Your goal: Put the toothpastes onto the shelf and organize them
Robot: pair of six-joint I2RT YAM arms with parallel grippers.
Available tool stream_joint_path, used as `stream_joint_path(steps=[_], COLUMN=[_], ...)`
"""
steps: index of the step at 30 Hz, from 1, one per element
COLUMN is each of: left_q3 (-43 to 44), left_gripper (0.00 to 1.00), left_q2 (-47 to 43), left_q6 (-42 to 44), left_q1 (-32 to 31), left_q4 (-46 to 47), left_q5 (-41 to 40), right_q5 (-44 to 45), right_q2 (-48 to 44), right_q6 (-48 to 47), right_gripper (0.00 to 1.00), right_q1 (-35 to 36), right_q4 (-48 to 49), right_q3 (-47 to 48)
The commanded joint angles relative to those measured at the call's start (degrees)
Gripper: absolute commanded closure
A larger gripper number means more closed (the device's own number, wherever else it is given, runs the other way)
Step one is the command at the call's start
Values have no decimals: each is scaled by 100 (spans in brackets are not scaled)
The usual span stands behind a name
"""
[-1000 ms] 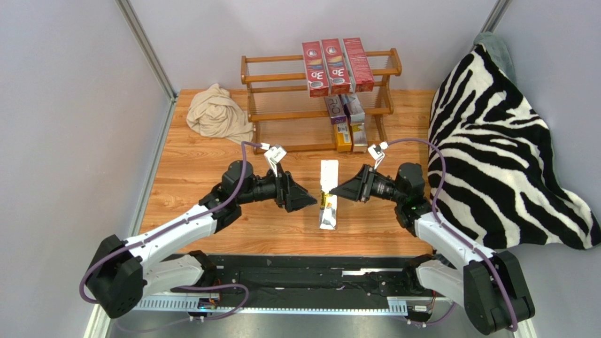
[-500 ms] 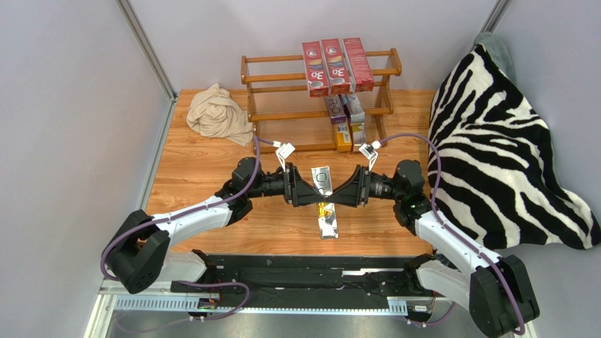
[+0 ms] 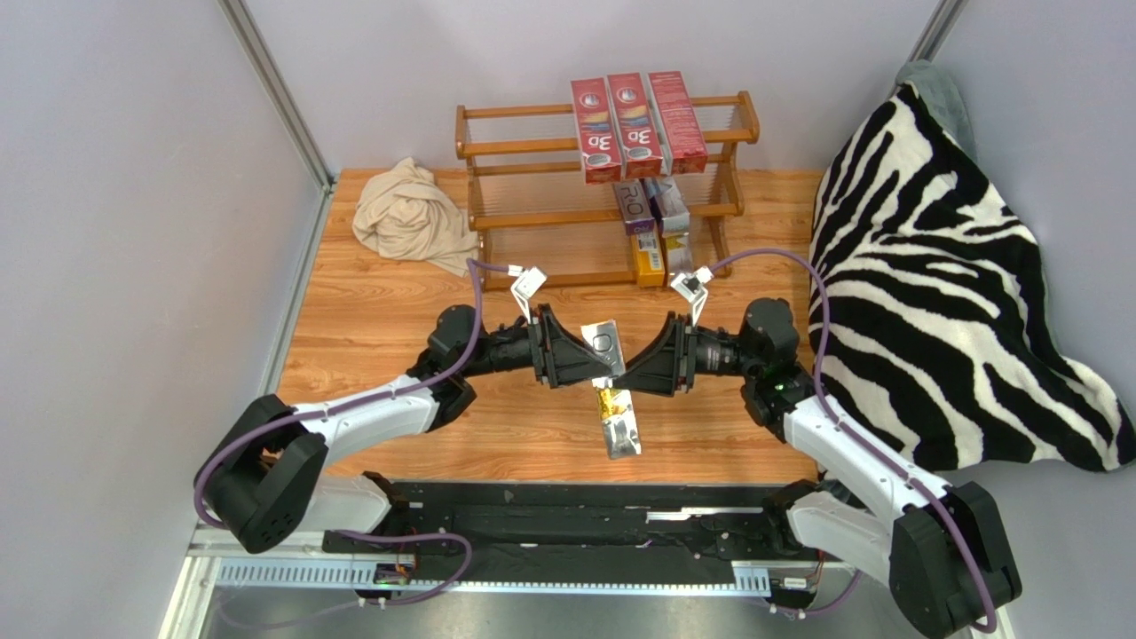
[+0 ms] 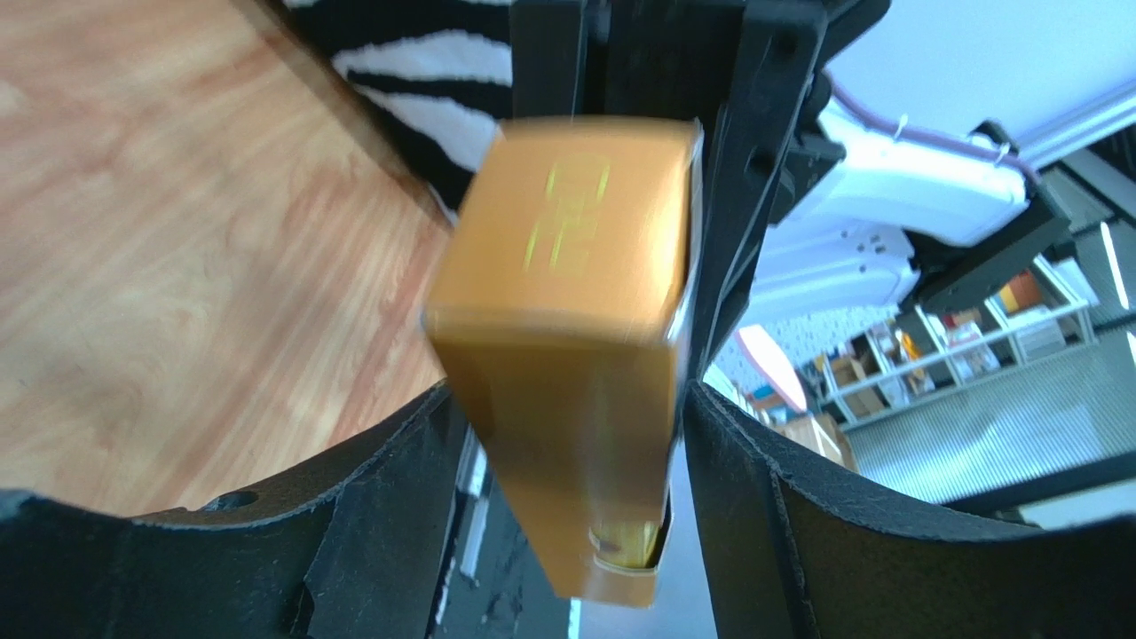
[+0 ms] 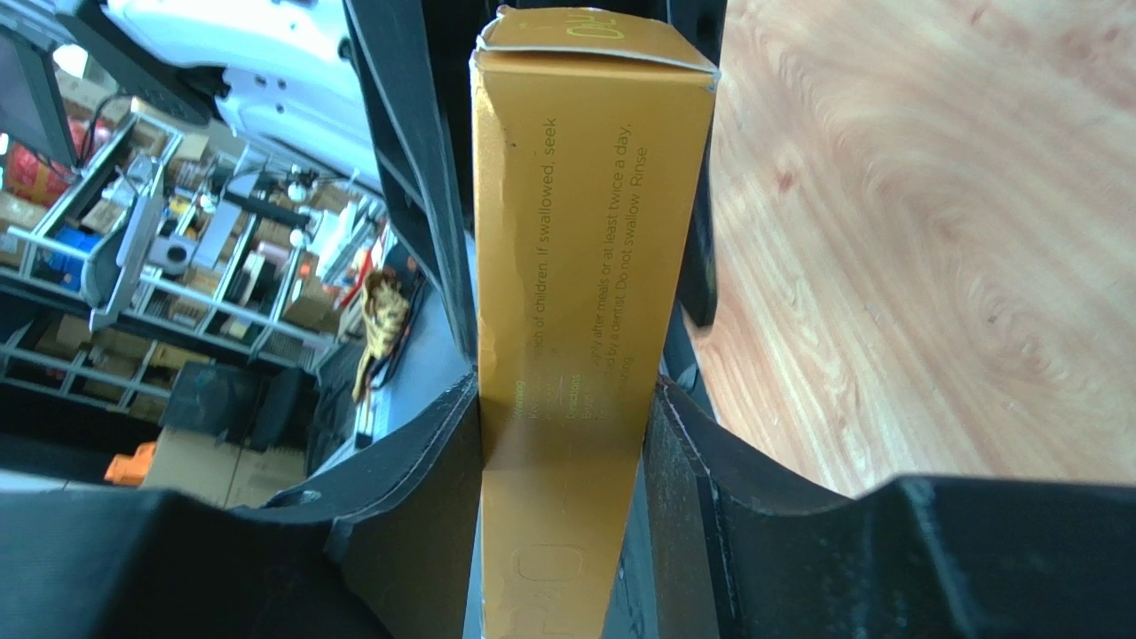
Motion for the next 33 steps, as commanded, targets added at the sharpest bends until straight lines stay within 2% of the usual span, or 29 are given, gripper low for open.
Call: stream_joint_path(steps=[1, 8, 19, 22, 23, 26, 29, 31, 33], left_q3=[-32, -147, 187, 213, 231, 213, 222, 231, 275], left_gripper=[30, 31, 34, 44, 52, 66, 71, 71, 71], left_q2=[-365, -946, -217, -120, -111, -120, -164, -216, -330], left_q6=[-165, 108, -33, -24, -24, -50, -94, -120, -112], left_q1=[131, 237, 158, 105, 105, 105, 105, 114, 114], left_q4=[940, 281, 588, 650, 667, 694, 676, 641, 501], left_q5=[-359, -465, 107, 142, 168, 142, 98, -7, -147], right_q5=[-238, -202, -88, -62, -53, 26, 228, 684, 869], right_q2=[-34, -51, 203, 291, 300, 283, 204, 151, 37], right_q6=[-406, -468, -301, -275, -275, -283, -336, -502, -538], right_gripper=[73, 73, 73, 73, 73, 72, 67, 59, 39], right_q1=[139, 148, 420, 473, 490, 508, 508, 508, 508], right_q4=[-486, -540, -250, -188, -179, -179, -310, -898, -1014], right_q3=[175, 166, 359, 377, 368, 333, 298, 368, 368])
